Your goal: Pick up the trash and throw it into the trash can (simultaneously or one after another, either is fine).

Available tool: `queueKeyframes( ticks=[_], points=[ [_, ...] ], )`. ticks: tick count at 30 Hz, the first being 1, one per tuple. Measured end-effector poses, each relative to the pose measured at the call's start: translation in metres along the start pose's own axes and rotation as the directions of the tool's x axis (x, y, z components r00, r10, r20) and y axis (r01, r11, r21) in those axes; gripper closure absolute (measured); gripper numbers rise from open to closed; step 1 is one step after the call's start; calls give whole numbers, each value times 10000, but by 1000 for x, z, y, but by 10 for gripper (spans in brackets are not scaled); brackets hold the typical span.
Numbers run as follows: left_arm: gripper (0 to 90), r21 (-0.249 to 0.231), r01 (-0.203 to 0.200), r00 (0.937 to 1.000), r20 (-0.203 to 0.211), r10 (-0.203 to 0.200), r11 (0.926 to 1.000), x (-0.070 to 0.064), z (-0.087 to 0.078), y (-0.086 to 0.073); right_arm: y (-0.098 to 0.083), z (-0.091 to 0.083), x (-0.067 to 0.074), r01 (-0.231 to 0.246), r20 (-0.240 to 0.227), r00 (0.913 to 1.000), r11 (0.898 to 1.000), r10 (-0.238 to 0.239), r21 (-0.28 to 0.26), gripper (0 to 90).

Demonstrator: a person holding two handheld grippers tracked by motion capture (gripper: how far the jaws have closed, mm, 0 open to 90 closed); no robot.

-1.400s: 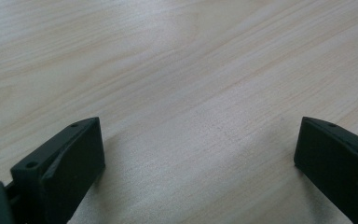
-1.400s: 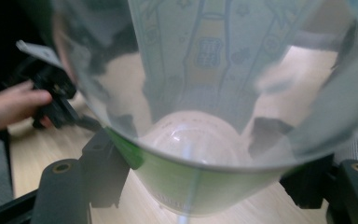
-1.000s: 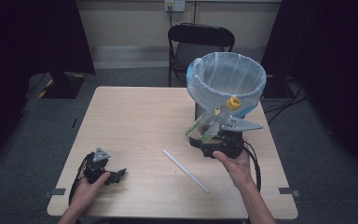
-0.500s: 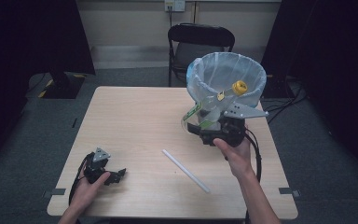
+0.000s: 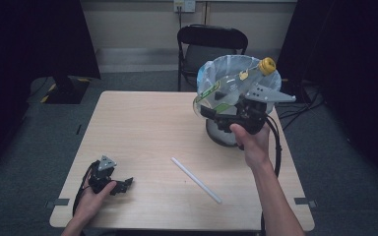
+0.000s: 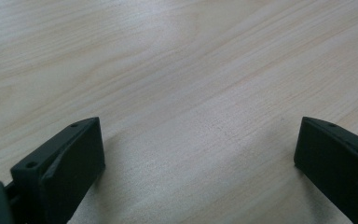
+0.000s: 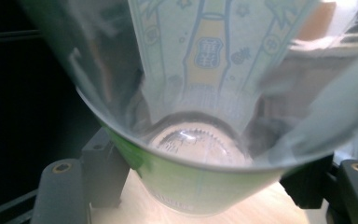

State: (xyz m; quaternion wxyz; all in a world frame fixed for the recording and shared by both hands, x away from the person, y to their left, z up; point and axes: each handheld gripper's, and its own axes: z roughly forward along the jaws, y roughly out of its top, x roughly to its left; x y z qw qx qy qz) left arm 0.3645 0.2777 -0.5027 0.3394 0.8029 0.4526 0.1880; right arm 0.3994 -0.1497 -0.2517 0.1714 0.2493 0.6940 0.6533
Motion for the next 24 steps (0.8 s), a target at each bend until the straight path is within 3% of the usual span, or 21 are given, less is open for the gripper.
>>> queueKeyframes(
  ticks=[3, 12, 24],
  points=[
    [11, 6, -1, 10000, -5, 1, 10000, 0, 0, 0, 11, 4, -8, 26, 69, 10000, 10000, -26, -62, 278],
    [11, 13, -23, 10000, 0, 23, 10000, 0, 0, 0, 19, 12, -23, -111, 182, 9998, 9998, 114, -173, 278],
    [11, 9, -5, 10000, -2, 5, 10000, 0, 0, 0, 39, 17, -57, -397, 1004, 9942, 9992, 394, 17, 279]
  ],
)
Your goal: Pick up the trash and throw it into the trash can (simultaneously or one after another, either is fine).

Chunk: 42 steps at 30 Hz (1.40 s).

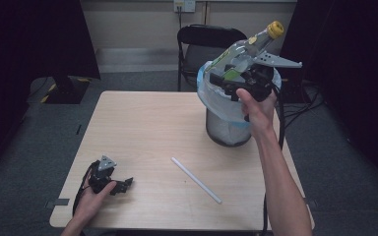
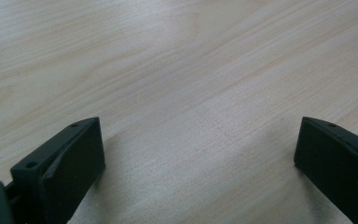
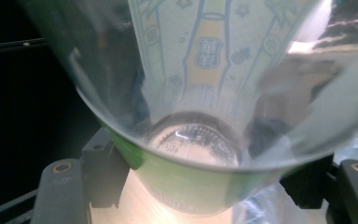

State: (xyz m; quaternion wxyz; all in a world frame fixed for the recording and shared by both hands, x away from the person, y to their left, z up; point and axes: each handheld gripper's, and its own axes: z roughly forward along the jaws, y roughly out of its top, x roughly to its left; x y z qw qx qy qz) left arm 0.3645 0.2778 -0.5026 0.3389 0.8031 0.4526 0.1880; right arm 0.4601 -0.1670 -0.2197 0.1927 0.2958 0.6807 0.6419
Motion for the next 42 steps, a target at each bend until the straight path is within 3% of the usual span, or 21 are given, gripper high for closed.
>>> queueKeyframes(
  ticks=[6, 16, 22, 29, 35, 38, 40, 41, 42],
  points=[
    [11, -1, 1, 10000, -2, -1, 10000, 0, 0, 0, 8, 1, -13, -50, 372, 9993, 10000, 48, 42, 278],
    [11, -4, 4, 10000, -5, -4, 10000, 0, 0, 0, 9, 5, -35, -262, 1281, 9916, 9979, 183, 600, 278],
    [11, -3, 4, 10000, 0, -4, 10000, 0, 0, 0, 7, 3, -44, -351, 1950, 9807, 9950, 162, 939, 277],
    [11, -3, 2, 10000, -2, -2, 10000, 0, 0, 0, 5, 2, -54, -536, 2316, 9725, 9920, 259, 1143, 277],
    [11, -4, 2, 10000, -5, -2, 10000, 0, 0, 0, 1, 3, -65, -977, 2538, 9656, 9832, 560, 1545, 275],
    [11, -3, 1, 10000, -6, -1, 10000, 0, 0, 0, -1, 2, -68, -1122, 2585, 9634, 9828, 713, 1469, 265],
    [11, -4, 3, 10000, 0, -3, 10000, 0, 0, 0, -2, 3, -70, -1213, 2599, 9628, 9779, 742, 1703, 258],
    [11, 9, -18, 10000, -6, 18, 10000, 0, 0, 0, -8, 7, -72, -1232, 2878, 9559, 9692, 581, 2134, 239],
    [11, 7, -18, 10000, -2, 18, 10000, 0, 0, 0, -10, 8, -73, -1305, 2834, 9568, 9673, 654, 2175, 230]
  ],
)
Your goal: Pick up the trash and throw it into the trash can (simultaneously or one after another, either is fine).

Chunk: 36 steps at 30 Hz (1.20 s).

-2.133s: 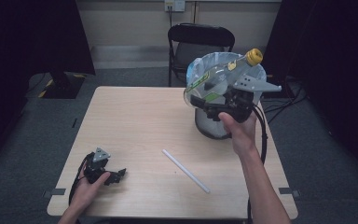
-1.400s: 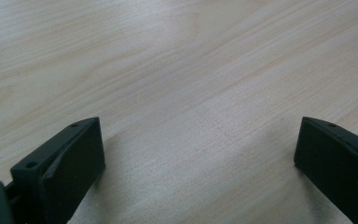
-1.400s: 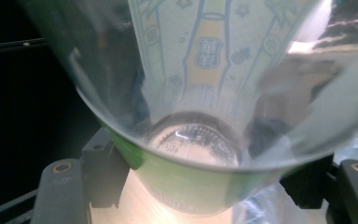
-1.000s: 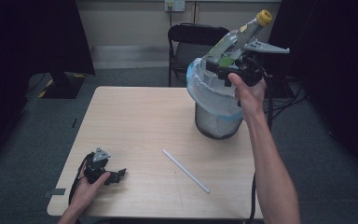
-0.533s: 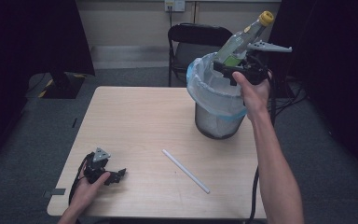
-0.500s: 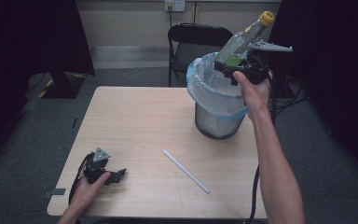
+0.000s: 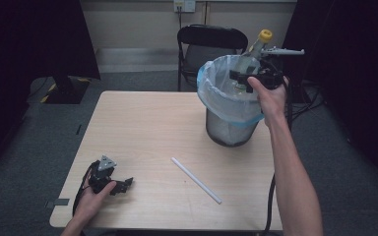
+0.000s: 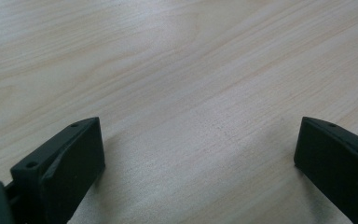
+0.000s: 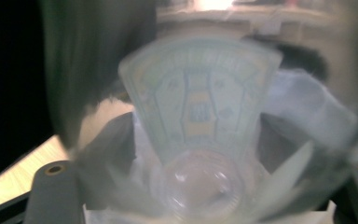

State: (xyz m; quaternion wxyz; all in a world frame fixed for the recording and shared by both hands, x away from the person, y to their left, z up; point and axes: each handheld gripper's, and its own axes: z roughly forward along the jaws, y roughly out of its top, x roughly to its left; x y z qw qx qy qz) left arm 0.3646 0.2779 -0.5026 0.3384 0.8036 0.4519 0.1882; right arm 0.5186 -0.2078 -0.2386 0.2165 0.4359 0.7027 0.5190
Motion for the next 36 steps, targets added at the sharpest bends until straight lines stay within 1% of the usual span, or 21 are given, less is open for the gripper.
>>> queueKeyframes(
  ticks=[1, 2, 5, 6, 7, 8, 9, 12, 15, 19, 23, 27, 29, 30, 32, 33, 34, 36],
  points=[
    [11, -1, 1, 10000, 2, -1, 10000, 0, 0, 0, -2, 2, -1, -59, -23, 10000, 10000, 59, 47, 229],
    [11, 0, 1, 10000, 2, -1, 10000, 0, 0, 0, -4, 4, -2, -26, 50, 10000, 10000, 26, 6, 229],
    [11, 1, 0, 10000, 1, 0, 10000, 0, 0, 0, -6, 5, -4, -219, -34, 9998, 9995, 218, -237, 232],
    [11, 1, 0, 10000, 1, 0, 10000, 0, 0, 0, -6, 5, -4, -219, -34, 9998, 9995, 218, -237, 232],
    [11, -13, 21, 10000, 5, -21, 10000, 0, 0, 0, -1, -1, -6, -397, -317, 9988, 9967, 376, -710, 239],
    [11, -3, -4, 10000, 4, 4, 10000, 0, 0, 0, 2, -6, -6, -367, -354, 9988, 9947, 334, -958, 242],
    [11, -1, 0, 10000, 9, 0, 10000, 0, 0, 0, 5, -11, -6, -349, -255, 9992, 9932, 322, -1114, 244],
    [15, -15, -34, 10000, 29, 34, 10000, 0, 0, 0, 6, -15, -7, -313, -189, 9994, 9936, 294, -1087, 244],
    [13, -14, -39, 10000, 37, 39, 10000, 1, 0, 0, 0, -18, -9, -269, -90, 9996, 9947, 261, -991, 244],
    [13, -6, -52, 10000, 47, 52, 10000, 1, 0, 0, -2, -18, -11, -320, -105, 9995, 9948, 311, -971, 244],
    [13, -30, -17, 10000, 51, 17, 10000, 0, 0, 0, -1, -17, -10, -222, -213, 9996, 9953, 202, -942, 244],
    [13, 2, -59, 10000, 41, 59, 10000, 1, 0, 0, -1, -17, -3, -181, -518, 9986, 9948, 129, -1003, 262],
    [13, -3, -59, 10000, 50, 59, 10000, 1, 0, 0, -1, -17, -1, -132, -546, 9985, 9949, 78, -999, 273],
    [13, -4, -58, 10000, 50, 58, 10000, 1, 0, 0, -2, -16, 4, 1, -660, 9978, 9949, -67, -1004, 295],
    [13, -1, -64, 10000, 46, 64, 10000, 1, 0, 0, -4, -15, 9, 144, -742, 9970, 9951, -217, -978, 312],
    [13, -6, -60, 10000, 45, 60, 10000, 1, 0, 0, -5, -15, 12, 197, -750, 9968, 9949, -271, -985, 323],
    [13, -4, -61, 10000, 45, 61, 10000, 1, 0, 0, -5, -15, 14, 281, -642, 9973, 9948, -345, -983, 325],
    [13, -3, -60, 10000, 49, 60, 10000, 1, 0, 0, -6, -15, 16, 321, -656, 9971, 9946, -387, -989, 332]
  ],
)
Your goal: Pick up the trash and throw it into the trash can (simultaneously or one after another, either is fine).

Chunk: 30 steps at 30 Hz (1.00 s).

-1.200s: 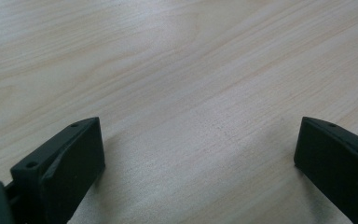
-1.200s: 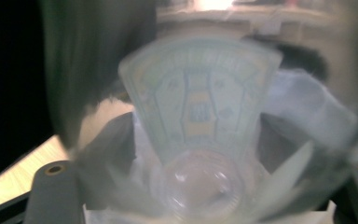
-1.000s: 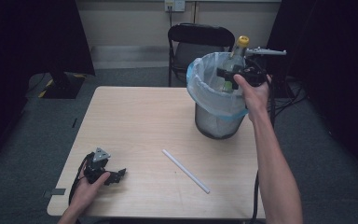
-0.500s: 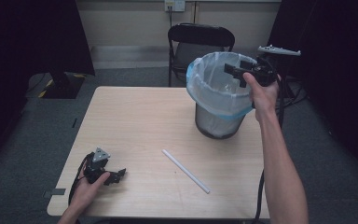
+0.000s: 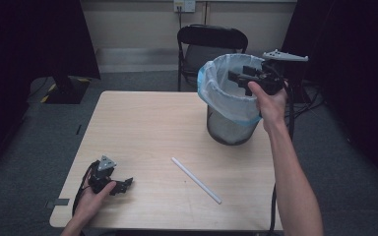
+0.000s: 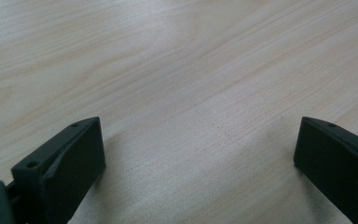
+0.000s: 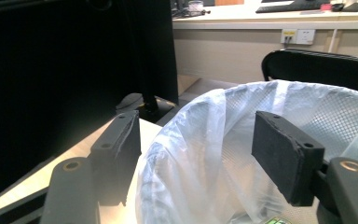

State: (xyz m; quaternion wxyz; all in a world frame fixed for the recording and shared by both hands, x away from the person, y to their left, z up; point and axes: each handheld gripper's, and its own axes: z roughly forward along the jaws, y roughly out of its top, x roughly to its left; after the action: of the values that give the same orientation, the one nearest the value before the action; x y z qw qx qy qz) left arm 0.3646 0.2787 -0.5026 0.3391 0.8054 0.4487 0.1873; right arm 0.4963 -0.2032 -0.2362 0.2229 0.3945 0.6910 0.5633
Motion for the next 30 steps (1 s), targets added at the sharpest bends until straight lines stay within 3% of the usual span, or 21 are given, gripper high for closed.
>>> queueKeyframes(
  ticks=[7, 8, 13, 22, 26, 29, 30],
  points=[
    [13, 1, -4, 10000, 0, 4, 10000, 0, 0, 0, -10, 0, 9, 104, -619, 9980, 9996, -87, 275, 339],
    [13, 2, -3, 10000, -1, 3, 10000, 0, 0, 0, -12, -1, 11, 57, -969, 9953, 9997, -35, 227, 337],
    [13, -14, 14, 10000, 4, -14, 10000, 0, 0, 0, -15, -7, 18, 188, -1257, 9919, 9998, -177, 78, 337],
    [13, 1, -3, 10000, -3, 3, 10000, 0, 0, 0, -22, -22, 41, 917, -1715, 9811, 9958, -898, 31, 379],
    [13, -5, 1, 10000, -4, -1, 10000, 0, 0, 0, -32, -23, 53, 1131, -1926, 9755, 9933, -1064, 242, 358],
    [13, -9, 7, 10000, 6, -7, 10000, 0, 0, 0, -51, -19, 61, 1377, -2143, 9699, 9864, -1158, 898, 333],
    [13, -9, 7, 10000, 6, -7, 10000, 0, 0, 0, -51, -19, 61, 1377, -2143, 9699, 9864, -1158, 898, 333]
  ],
)
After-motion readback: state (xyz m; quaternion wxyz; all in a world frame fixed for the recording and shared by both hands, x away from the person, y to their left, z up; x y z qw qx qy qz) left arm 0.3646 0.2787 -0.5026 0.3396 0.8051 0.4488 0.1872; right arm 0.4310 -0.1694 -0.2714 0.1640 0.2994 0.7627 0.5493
